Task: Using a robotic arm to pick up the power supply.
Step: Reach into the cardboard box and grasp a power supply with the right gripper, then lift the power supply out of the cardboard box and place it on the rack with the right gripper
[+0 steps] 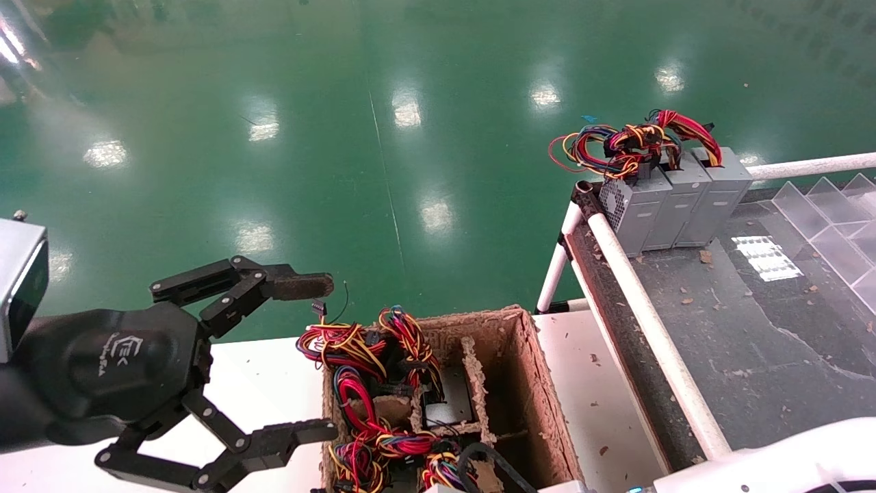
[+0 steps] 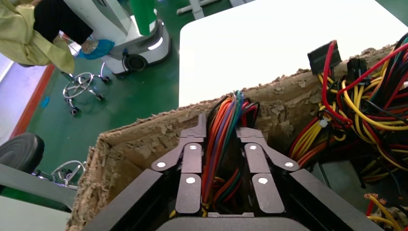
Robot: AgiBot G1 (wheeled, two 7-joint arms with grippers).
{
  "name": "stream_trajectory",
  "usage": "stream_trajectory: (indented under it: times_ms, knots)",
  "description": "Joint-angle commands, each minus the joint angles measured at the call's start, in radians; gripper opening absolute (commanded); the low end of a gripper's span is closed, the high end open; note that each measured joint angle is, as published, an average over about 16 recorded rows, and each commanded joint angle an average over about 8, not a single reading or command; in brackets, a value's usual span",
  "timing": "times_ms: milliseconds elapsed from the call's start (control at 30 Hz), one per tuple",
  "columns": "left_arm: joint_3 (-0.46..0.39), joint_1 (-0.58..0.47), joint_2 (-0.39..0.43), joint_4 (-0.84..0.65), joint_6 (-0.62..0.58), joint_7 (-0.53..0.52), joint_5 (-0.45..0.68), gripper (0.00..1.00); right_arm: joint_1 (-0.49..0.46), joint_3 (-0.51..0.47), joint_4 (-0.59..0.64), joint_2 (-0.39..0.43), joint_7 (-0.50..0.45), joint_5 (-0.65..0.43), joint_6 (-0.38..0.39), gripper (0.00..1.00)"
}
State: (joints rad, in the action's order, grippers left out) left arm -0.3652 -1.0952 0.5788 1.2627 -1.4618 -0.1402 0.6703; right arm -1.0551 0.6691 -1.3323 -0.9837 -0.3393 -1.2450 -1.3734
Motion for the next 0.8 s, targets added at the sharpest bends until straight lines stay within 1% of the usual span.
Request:
stream_trajectory:
  times_ms: [33, 300, 600, 800]
  knots:
    - [0.000, 0.000, 0.000, 0.000, 0.000, 0.000, 0.000, 1.00, 0.001, -0.001, 0.001, 0.000, -0.001, 0.003, -0.001, 0.00]
    - [0.000, 0.000, 0.000, 0.000, 0.000, 0.000, 0.000, 1.00, 0.009, -0.036, -0.004, 0.029, 0.019, 0.069, -0.014, 0.00]
    - [0.000, 0.000, 0.000, 0.000, 0.000, 0.000, 0.000, 1.00, 0.020, -0.114, -0.008, 0.085, 0.046, 0.202, -0.031, 0.00]
    - [0.000, 0.000, 0.000, 0.000, 0.000, 0.000, 0.000, 1.00, 0.026, -0.176, -0.001, 0.130, 0.052, 0.309, -0.046, 0.00]
